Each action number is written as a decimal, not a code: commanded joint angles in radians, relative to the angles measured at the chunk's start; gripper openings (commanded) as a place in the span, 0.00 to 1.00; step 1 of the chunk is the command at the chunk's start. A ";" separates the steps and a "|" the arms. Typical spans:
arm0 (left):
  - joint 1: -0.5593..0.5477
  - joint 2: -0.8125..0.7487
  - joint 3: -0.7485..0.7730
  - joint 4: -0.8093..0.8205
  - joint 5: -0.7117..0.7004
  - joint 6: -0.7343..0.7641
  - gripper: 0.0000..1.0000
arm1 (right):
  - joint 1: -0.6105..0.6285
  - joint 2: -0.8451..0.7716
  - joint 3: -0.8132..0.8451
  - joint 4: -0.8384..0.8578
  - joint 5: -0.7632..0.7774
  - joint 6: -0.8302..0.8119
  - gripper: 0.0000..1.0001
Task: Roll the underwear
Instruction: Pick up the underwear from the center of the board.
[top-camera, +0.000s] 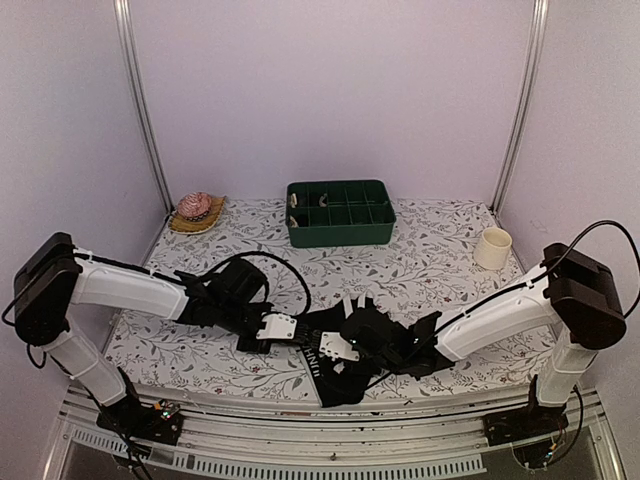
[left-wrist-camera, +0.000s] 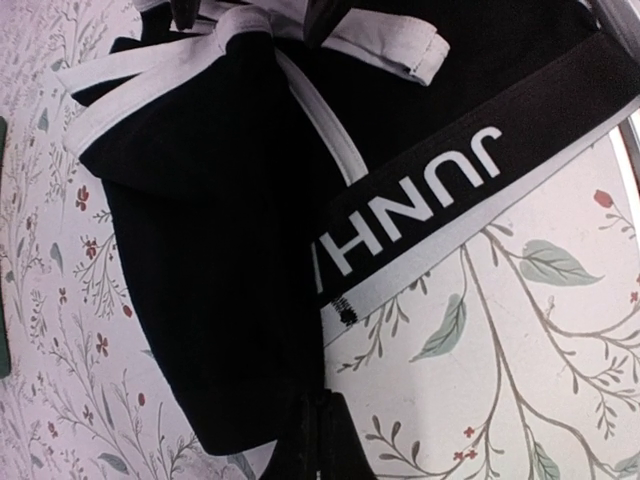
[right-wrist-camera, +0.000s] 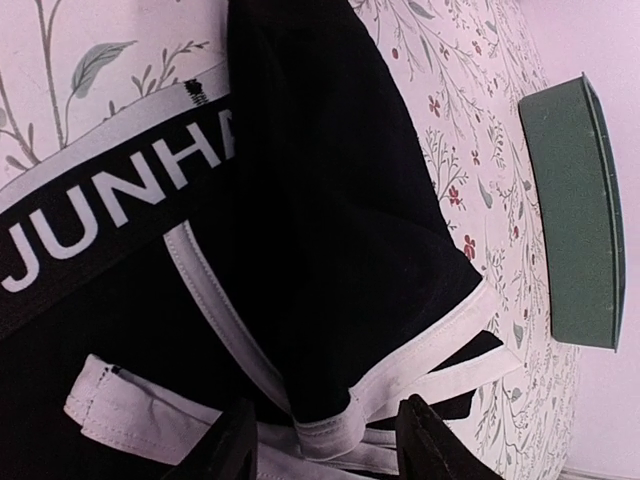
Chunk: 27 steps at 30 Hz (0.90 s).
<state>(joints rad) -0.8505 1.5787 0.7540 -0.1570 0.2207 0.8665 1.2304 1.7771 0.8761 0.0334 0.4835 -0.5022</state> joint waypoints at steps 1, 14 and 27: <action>0.000 -0.042 0.044 -0.027 0.020 -0.002 0.00 | 0.016 0.024 0.032 0.136 0.018 -0.069 0.52; 0.014 -0.151 -0.004 0.081 0.042 0.068 0.00 | -0.005 -0.041 -0.124 0.520 -0.232 -0.146 0.59; 0.020 -0.197 0.028 0.134 0.006 0.069 0.00 | 0.042 0.043 -0.164 0.706 -0.066 -0.207 0.66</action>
<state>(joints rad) -0.8387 1.3914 0.7650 -0.0647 0.2394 0.9524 1.2594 1.7657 0.7166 0.6376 0.3180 -0.6712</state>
